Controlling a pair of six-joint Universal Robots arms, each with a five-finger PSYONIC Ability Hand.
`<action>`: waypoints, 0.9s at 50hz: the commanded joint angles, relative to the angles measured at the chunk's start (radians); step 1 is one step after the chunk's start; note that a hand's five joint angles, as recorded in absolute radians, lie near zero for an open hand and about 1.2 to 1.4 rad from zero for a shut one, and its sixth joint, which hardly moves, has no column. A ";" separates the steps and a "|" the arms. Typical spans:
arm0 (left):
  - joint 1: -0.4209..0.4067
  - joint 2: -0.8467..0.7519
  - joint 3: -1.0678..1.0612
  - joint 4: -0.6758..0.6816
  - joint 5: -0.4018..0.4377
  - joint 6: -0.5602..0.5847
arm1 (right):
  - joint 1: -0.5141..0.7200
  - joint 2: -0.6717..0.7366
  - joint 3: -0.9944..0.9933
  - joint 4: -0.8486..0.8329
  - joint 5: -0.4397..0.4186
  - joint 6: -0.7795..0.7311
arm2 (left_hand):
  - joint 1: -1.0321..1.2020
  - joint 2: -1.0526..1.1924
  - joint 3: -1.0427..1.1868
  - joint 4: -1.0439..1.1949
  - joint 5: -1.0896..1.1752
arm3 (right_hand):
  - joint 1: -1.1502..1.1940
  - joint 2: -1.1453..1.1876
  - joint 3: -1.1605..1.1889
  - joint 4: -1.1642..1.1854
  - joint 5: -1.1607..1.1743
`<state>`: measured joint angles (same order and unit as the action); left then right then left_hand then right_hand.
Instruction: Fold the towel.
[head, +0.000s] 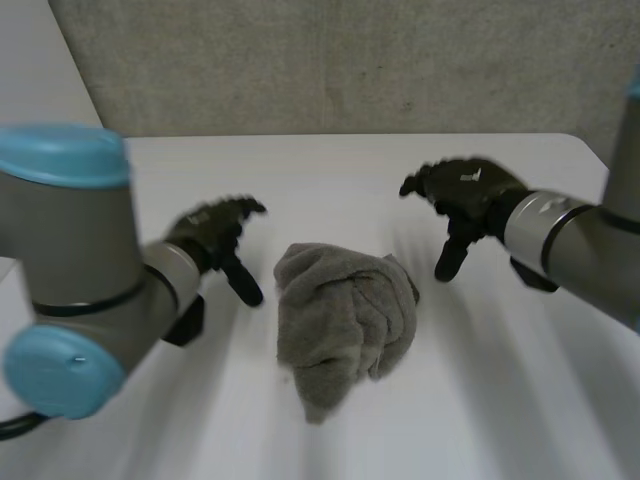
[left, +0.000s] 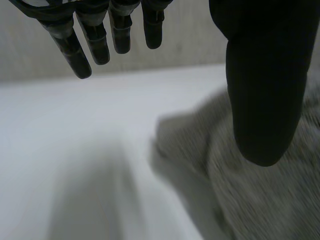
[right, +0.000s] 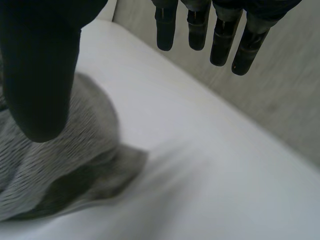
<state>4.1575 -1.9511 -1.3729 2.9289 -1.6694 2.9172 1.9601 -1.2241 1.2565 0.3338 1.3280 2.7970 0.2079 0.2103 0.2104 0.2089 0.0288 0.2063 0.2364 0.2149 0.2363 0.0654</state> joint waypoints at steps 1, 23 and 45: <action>-0.052 -0.208 0.043 -0.007 0.071 -0.196 | -0.004 0.211 -0.028 -0.013 -0.038 0.266 | 0.032 0.030 0.029 0.031 0.037 | -0.032 -0.062 -0.040 -0.062 -0.065; -0.083 -0.132 0.097 0.480 -0.059 0.079 | 0.020 0.305 -0.204 -0.239 -0.064 0.346 | 1.188 1.186 1.186 1.187 1.193 | 1.190 1.160 1.181 1.160 1.156; -0.008 -0.075 -0.158 0.495 0.069 0.447 | 0.105 0.199 0.052 -0.078 0.056 -0.346 | 1.188 1.186 1.186 1.187 1.193 | 1.190 1.160 1.181 1.160 1.156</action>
<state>4.1494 -1.9922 -1.4299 3.5783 -1.5941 3.3685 2.0329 -1.1247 1.2960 -0.1617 1.3898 2.6479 1.1234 1.2006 1.1956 1.2146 0.9954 0.8961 1.1798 1.1843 1.1886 0.9001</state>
